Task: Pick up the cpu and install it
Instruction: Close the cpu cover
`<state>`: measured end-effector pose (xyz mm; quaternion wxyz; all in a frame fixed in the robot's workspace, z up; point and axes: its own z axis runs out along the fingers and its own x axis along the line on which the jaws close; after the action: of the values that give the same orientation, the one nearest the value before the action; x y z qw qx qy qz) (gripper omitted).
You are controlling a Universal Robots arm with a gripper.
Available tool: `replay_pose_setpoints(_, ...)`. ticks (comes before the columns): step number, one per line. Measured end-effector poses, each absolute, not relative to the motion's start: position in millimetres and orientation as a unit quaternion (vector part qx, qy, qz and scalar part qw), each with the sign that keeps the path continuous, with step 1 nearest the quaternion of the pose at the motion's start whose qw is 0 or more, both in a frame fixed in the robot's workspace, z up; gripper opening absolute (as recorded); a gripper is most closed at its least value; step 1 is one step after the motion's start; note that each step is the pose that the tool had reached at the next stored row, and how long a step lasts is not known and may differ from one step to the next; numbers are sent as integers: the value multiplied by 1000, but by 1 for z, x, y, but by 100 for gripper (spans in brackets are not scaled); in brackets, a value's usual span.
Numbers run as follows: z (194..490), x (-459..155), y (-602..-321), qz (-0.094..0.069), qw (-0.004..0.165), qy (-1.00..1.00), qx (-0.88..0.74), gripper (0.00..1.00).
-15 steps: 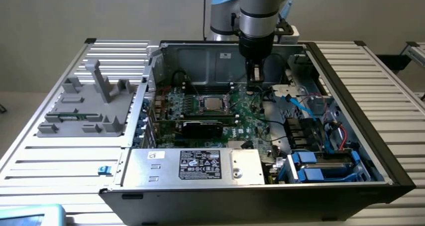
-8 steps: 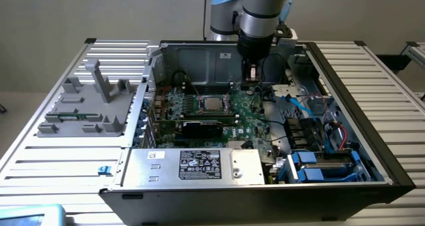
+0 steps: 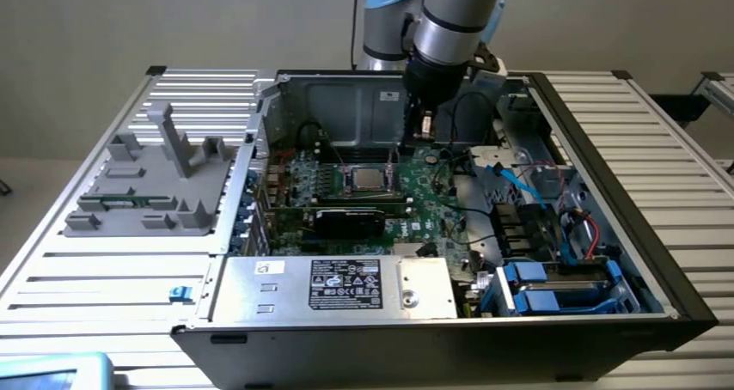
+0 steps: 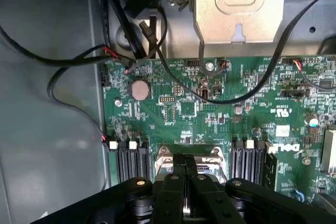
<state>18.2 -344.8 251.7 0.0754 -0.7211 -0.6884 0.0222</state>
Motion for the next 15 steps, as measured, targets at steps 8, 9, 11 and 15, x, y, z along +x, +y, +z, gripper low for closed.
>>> replay_pose_setpoints(8,251,-11,-345,25,78,-688,-721,11)
replay_pose_setpoints(9,251,-16,-345,25,78,-688,-721,11)
replay_pose_setpoints(11,250,-25,-345,24,78,-688,-721,11)
replay_pose_setpoints(15,246,-41,-345,24,77,-688,-721,11)
